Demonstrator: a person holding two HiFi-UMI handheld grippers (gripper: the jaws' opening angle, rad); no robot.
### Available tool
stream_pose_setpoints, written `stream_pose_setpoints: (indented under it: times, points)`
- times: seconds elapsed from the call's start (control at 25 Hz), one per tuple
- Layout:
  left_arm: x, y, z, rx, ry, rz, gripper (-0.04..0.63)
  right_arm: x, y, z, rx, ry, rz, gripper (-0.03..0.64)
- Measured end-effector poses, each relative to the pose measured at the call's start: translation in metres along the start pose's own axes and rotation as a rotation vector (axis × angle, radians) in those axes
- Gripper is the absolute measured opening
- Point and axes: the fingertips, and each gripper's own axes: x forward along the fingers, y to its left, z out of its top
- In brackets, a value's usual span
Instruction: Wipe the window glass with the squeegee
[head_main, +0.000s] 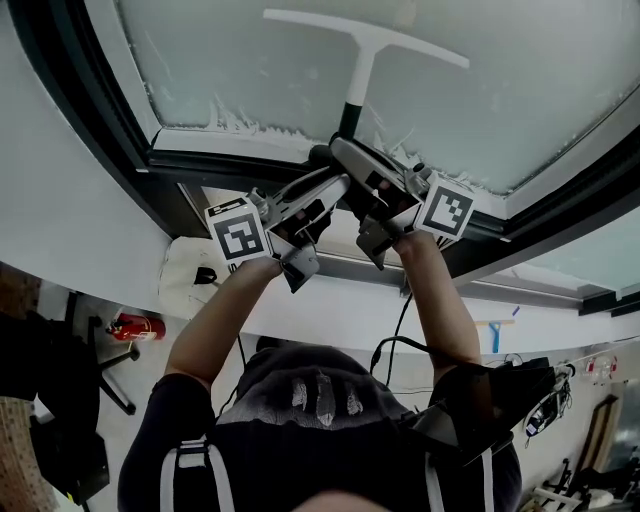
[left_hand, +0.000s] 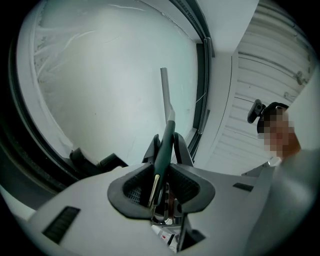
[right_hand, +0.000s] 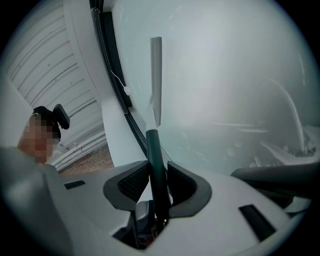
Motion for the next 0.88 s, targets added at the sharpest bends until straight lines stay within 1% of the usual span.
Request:
stream_pose_setpoints:
  times: [0.2, 0.4, 0.6, 0.72, 0.88]
  points:
    - [0.003, 0.005, 0.0, -0.018, 0.004, 0.021, 0.101, -0.001, -0.007, 0.002, 0.025, -0.002, -0.007, 0.104]
    - [-0.019, 0.002, -0.019, -0.039, 0.0, 0.029, 0.101, -0.006, -0.001, -0.024, 0.035, -0.005, -0.013, 0.104]
    - [-0.026, 0.019, -0.03, -0.097, 0.015, 0.065, 0.101, -0.011, -0.019, -0.034, 0.068, -0.015, -0.021, 0.104]
    - [-0.034, 0.001, -0.035, -0.102, -0.001, 0.057, 0.101, -0.014, -0.001, -0.042, 0.031, -0.001, -0.01, 0.104]
    - [-0.025, -0.036, -0.061, -0.117, -0.015, 0.051, 0.101, -0.04, 0.038, -0.041, 0.054, -0.001, 0.007, 0.104]
